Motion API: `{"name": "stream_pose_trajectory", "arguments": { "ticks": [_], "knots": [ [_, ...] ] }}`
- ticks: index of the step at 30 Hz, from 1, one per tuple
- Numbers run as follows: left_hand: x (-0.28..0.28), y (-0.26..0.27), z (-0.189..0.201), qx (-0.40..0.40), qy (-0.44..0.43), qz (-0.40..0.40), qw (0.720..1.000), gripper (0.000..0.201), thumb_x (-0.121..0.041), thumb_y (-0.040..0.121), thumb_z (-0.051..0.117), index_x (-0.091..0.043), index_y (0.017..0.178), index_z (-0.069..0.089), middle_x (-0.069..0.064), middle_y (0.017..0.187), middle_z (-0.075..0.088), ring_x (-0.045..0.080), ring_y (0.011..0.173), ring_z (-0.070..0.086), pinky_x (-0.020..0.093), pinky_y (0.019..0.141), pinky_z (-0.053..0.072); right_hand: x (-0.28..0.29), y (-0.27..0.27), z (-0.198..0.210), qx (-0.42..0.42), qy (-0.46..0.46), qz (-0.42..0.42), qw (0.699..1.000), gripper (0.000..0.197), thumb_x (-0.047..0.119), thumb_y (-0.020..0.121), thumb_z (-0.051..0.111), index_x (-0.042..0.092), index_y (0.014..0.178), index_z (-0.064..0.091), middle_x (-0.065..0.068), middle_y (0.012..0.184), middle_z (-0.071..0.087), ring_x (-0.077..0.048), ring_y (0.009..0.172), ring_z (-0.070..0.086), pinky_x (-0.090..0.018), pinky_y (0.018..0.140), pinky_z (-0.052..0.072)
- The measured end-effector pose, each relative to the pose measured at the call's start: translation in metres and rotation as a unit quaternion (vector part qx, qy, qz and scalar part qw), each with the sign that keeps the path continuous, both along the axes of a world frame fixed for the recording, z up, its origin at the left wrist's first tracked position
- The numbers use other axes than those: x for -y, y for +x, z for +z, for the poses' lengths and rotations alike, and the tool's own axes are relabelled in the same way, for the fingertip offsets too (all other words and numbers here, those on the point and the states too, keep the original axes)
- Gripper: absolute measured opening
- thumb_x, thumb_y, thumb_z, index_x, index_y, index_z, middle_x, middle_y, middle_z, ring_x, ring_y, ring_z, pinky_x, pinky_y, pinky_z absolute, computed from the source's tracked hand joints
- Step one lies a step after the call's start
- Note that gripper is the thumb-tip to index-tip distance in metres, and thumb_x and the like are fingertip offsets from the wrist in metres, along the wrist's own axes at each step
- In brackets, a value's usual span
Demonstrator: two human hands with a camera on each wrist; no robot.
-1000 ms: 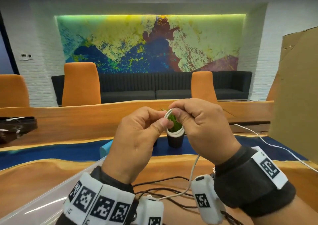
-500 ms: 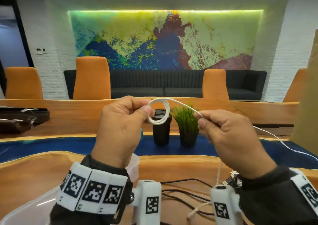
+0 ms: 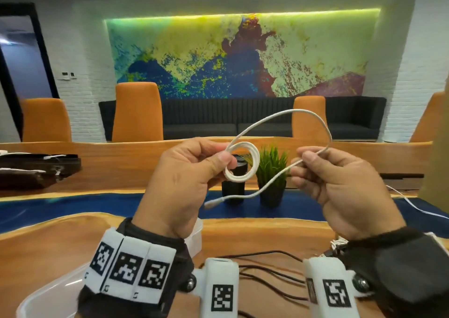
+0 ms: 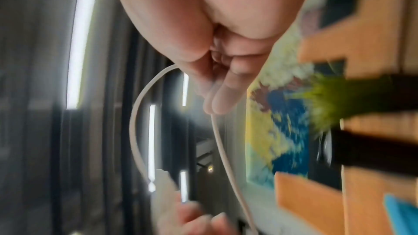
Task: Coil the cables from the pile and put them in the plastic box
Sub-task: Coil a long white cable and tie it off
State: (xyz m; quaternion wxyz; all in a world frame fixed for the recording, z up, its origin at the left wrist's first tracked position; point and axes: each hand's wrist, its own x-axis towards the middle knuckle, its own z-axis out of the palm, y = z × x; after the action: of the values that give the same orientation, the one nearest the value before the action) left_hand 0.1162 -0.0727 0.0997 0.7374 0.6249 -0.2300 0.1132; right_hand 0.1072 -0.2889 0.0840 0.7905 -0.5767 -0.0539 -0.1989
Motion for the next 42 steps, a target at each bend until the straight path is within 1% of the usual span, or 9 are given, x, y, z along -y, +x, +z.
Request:
{"name": "stream_pose_trajectory", "arguments": {
  "ticks": [6,11,15,20,25,30,35,39,42],
  "knots": [
    [0.001,-0.004,0.001,0.005,0.010,-0.030,0.999,0.023,-0.020,0.071,0.063,-0.011,0.090,0.072,0.008,0.080,0.075,0.017,0.074,0.072,0.024,0.068,0.059,-0.004,-0.007,0.006,0.035,0.146,0.052,0.987,0.021,0.015,0.098,0.050,0.006,0.106,0.066,-0.008,0.083,0.068,-0.015,0.074,0.066,-0.023,0.066,0.059],
    [-0.002,-0.001,0.000,0.002,0.008,-0.036,0.999,0.022,-0.020,0.074,0.064,-0.011,0.093,0.073,0.011,0.081,0.074,0.020,0.075,0.070,0.035,0.075,0.057,0.003,-0.011,0.014,0.058,0.161,0.068,0.983,0.022,0.015,0.098,0.049,0.006,0.108,0.065,-0.007,0.082,0.068,-0.014,0.072,0.067,-0.023,0.065,0.059],
    [0.011,-0.004,-0.005,0.024,0.040,-0.037,0.998,0.022,-0.020,0.076,0.061,-0.009,0.093,0.069,0.010,0.082,0.075,0.022,0.079,0.072,0.026,0.071,0.059,-0.007,-0.012,0.011,0.042,0.191,0.123,0.973,0.021,0.015,0.095,0.051,0.005,0.107,0.066,-0.009,0.084,0.069,-0.014,0.072,0.068,-0.022,0.063,0.058],
    [0.025,-0.008,-0.011,0.007,0.020,-0.104,0.994,0.020,-0.016,0.080,0.058,-0.005,0.096,0.062,0.013,0.086,0.075,0.027,0.086,0.073,0.029,0.074,0.060,-0.012,-0.009,0.010,0.046,0.214,0.153,0.964,0.021,0.013,0.096,0.050,0.004,0.108,0.064,-0.011,0.087,0.069,-0.014,0.074,0.069,-0.022,0.064,0.059],
    [0.031,-0.007,-0.017,0.000,0.028,-0.082,0.996,0.014,-0.017,0.084,0.058,-0.011,0.095,0.063,0.008,0.082,0.073,0.024,0.080,0.071,0.031,0.070,0.059,-0.015,-0.007,0.005,0.046,0.203,0.168,0.964,0.033,0.016,0.089,0.056,0.001,0.119,0.061,-0.013,0.093,0.068,-0.018,0.079,0.069,-0.027,0.070,0.060],
    [0.034,-0.004,-0.020,0.005,0.005,-0.047,0.999,0.018,-0.022,0.081,0.060,-0.012,0.095,0.064,0.014,0.089,0.075,0.026,0.082,0.071,0.035,0.071,0.056,-0.022,-0.013,-0.001,-0.054,0.036,0.248,0.967,0.037,0.033,0.084,0.063,0.008,0.108,0.073,-0.011,0.098,0.066,-0.017,0.079,0.056,-0.026,0.061,0.045],
    [0.033,-0.005,-0.017,-0.007,-0.030,-0.075,0.997,0.016,-0.018,0.082,0.059,-0.012,0.096,0.065,0.015,0.094,0.075,0.026,0.085,0.073,0.035,0.072,0.060,-0.019,-0.012,-0.002,-0.044,0.095,0.307,0.946,0.025,0.020,0.089,0.058,0.008,0.105,0.073,-0.010,0.094,0.066,-0.014,0.075,0.056,-0.023,0.059,0.046],
    [0.034,-0.003,-0.018,-0.007,-0.029,-0.061,0.998,0.014,-0.018,0.080,0.061,-0.014,0.092,0.067,0.013,0.093,0.076,0.026,0.087,0.073,0.034,0.072,0.059,-0.024,-0.010,-0.001,-0.015,-0.023,0.208,0.978,0.027,0.016,0.080,0.068,0.004,0.105,0.070,-0.015,0.095,0.071,-0.021,0.081,0.067,-0.030,0.065,0.053],
    [0.028,0.000,-0.017,0.016,-0.005,-0.014,1.000,0.018,-0.024,0.076,0.063,-0.015,0.091,0.068,0.008,0.089,0.077,0.023,0.089,0.072,0.028,0.073,0.057,-0.019,-0.008,0.002,0.006,0.028,0.108,0.994,0.012,0.013,0.095,0.054,0.008,0.102,0.063,-0.013,0.089,0.073,-0.022,0.078,0.068,-0.030,0.065,0.060]
  ]
}}
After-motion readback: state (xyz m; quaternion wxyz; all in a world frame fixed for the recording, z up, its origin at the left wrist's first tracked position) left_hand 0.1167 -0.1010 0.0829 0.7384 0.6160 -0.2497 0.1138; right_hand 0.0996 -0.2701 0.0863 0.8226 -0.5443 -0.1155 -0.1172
